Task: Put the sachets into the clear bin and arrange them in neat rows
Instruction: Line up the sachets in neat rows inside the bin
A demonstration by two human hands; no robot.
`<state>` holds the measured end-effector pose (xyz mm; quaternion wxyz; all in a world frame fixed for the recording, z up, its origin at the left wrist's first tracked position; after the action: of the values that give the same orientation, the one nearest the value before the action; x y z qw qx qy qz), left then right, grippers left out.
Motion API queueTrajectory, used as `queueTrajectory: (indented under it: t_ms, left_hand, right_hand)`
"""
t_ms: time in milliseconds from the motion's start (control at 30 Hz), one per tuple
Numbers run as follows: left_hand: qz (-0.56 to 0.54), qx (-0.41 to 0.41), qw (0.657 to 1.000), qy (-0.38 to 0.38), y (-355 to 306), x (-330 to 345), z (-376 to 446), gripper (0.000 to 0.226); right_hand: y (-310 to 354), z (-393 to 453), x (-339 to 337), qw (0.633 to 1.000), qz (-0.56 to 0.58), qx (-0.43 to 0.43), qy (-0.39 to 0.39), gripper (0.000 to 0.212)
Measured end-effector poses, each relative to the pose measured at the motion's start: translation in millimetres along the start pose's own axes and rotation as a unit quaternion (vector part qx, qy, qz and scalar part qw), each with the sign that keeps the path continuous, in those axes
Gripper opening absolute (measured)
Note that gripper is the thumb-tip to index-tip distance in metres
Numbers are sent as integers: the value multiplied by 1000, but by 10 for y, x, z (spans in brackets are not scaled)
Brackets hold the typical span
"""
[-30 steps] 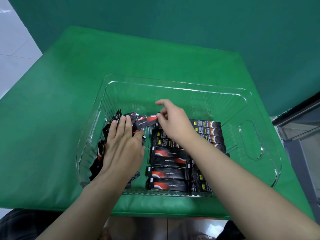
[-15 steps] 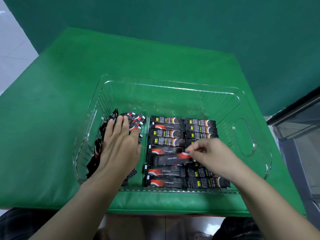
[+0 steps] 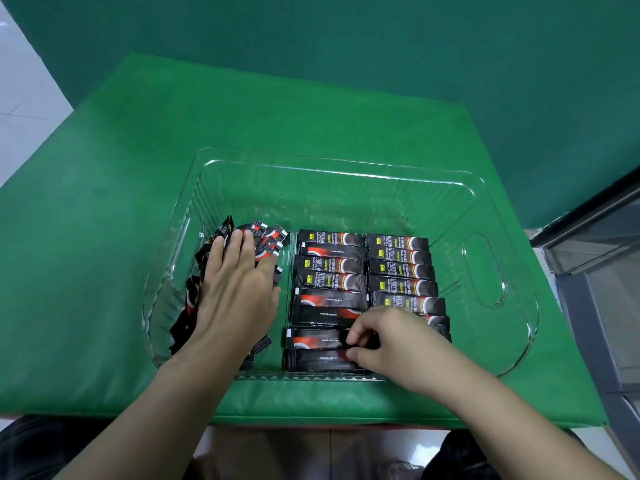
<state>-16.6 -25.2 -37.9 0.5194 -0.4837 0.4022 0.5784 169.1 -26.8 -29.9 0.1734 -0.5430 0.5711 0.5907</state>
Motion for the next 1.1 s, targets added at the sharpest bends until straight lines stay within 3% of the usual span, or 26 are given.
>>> queueTrajectory:
  t_ms: [233, 433, 567, 700, 900, 1100]
  left_hand:
    - [-9, 0, 1000, -7, -3, 0, 6, 50]
    - [-1, 7, 1000, -8, -6, 4, 9, 49]
    - [-1, 9, 1000, -7, -19, -11, 5, 49]
    - [-9, 6, 1000, -13, -26, -27, -6, 50]
    - [6, -13, 999, -34, 13, -11, -14, 59]
    - [13, -8, 999, -49, 24, 52, -1, 72]
  right_hand:
    - [132, 60, 143, 997, -37, -46, 43, 13]
    - [123, 136, 133, 994, -102, -40, 27, 3]
    - [154, 175, 86, 997, -60, -29, 26, 4]
    - [238, 411, -101, 999, 5, -19, -30, 1]
    - [441, 1024, -154, 995, 38, -18, -95, 28]
    - [600, 1440, 65, 995, 25, -10, -94, 33]
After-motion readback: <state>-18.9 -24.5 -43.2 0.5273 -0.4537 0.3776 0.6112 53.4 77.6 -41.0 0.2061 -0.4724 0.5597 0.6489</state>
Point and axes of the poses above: each hand's wrist, its own z-axis towards the middle knuckle, its own x-axis out of the palm, y = z × x, the point moved 6 cm from there along z, towards the middle knuckle, and after that the axes turned 11 degrees about -y, right-handed, at the moved point
